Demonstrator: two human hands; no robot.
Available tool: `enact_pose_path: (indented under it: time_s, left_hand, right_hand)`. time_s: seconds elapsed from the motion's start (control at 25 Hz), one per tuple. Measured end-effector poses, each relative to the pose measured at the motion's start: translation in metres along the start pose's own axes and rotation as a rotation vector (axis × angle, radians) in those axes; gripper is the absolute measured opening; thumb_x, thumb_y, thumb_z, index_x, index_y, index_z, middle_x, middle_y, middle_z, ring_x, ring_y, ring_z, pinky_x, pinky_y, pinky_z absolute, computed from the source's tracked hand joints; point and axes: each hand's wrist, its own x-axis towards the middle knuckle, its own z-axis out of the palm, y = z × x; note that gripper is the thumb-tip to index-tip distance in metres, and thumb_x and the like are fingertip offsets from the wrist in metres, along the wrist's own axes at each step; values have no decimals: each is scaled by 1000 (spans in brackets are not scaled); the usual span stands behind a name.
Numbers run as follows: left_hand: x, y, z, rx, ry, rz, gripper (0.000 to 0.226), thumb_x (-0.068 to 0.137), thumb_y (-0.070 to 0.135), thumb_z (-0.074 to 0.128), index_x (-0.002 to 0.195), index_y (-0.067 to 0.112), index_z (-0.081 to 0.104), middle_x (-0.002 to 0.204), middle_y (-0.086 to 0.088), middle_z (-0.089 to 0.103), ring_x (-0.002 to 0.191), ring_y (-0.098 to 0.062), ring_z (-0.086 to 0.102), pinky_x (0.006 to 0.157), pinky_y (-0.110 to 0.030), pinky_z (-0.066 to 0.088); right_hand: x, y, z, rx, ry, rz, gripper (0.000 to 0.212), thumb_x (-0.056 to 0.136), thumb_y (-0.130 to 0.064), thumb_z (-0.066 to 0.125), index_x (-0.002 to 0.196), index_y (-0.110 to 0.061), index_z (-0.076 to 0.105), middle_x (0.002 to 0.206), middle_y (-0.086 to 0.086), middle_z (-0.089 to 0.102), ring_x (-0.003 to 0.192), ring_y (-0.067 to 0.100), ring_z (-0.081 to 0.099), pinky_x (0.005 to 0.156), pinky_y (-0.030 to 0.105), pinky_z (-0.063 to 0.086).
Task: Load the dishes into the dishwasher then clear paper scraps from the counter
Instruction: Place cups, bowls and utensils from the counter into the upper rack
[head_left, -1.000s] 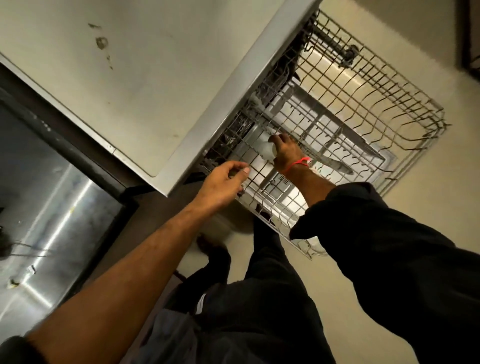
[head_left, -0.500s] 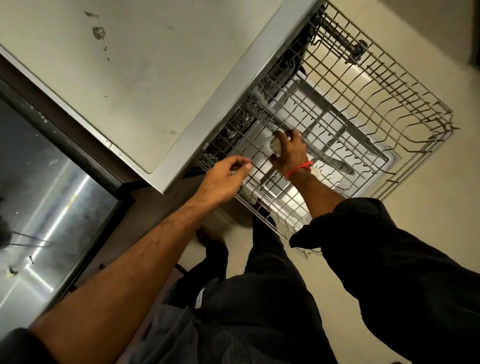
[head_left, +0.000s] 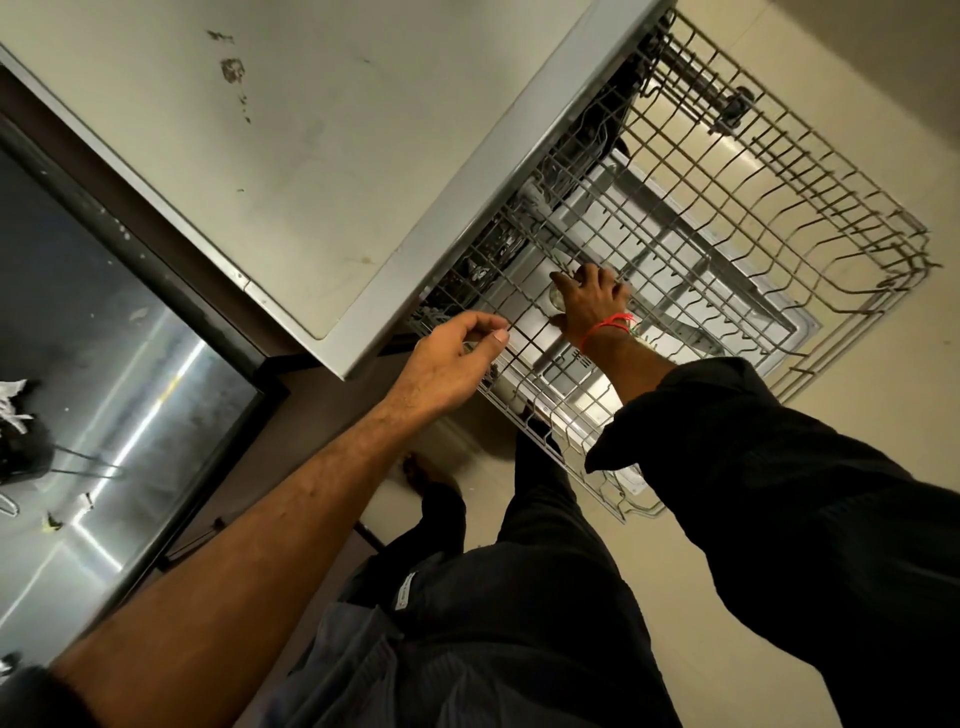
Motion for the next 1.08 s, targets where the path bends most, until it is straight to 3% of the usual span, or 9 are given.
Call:
enact_pose_path:
  time_s: [0.12,0.28,0.44,0.56,0.72,0.84,0.92,1.08]
  left_hand:
    - [-17,-3,-12,24,-6,92,31,101,38,53,131,29,58,121,15,61,110,-7,62,100,-39,52]
    - [-50,-15,-31,36,21,226,30,100,41,54,128,33,59,117,17,63,100,-6,66,90,-34,56]
    - [-86,-38,-60,-53,142,333,25,100,33,55,124,31,62,114,11,67,86,-7,71,76,-28,61]
    - [-114,-67,-87,-85,279,355,23,101,31,54,122,30,62,112,10,69,81,-6,71,67,-24,60]
    - [-139,-107,-115,-185,411,363,20,101,21,56,116,27,68,103,10,74,74,-12,71,59,-32,60]
    - [-137,-114,-125,-265,438,349,19,101,19,57,108,32,69,99,9,74,72,-18,71,55,-35,57]
    - [-138,-112,-132,-258,477,386,18,100,21,58,106,34,69,98,11,74,72,-15,71,57,-29,55]
    - [-150,-123,-151,-205,683,441,15,97,23,64,103,35,73,95,17,73,81,-2,69,76,-26,58]
  right_hand:
    - [-14,4,-10,79,54,3,75,83,-36,72,147,-35,33,151,12,28,140,38,22,113,60,20]
    - [-42,-2,-24,397,262,34,51,91,-30,61,139,-29,46,139,8,43,130,31,38,111,57,30]
    - [-79,-38,-53,640,551,-128,27,96,-20,51,120,-16,61,113,3,58,100,22,57,88,47,53]
    - [-106,-71,-68,673,602,-223,21,98,-24,50,115,-20,62,110,2,62,99,20,61,85,44,56]
    - [-121,-78,-65,790,623,-13,20,96,-13,55,112,-18,66,111,5,68,101,21,64,88,46,57]
    - [-132,-92,-69,847,607,21,20,96,-15,55,112,-20,66,109,4,69,102,19,65,89,46,57]
    - [-146,-127,-83,882,589,-72,17,97,-21,55,110,-25,65,104,0,69,98,16,65,86,41,58]
    - [-181,-248,-111,815,618,-583,12,96,-12,60,102,-15,70,94,-3,70,86,9,65,81,22,51]
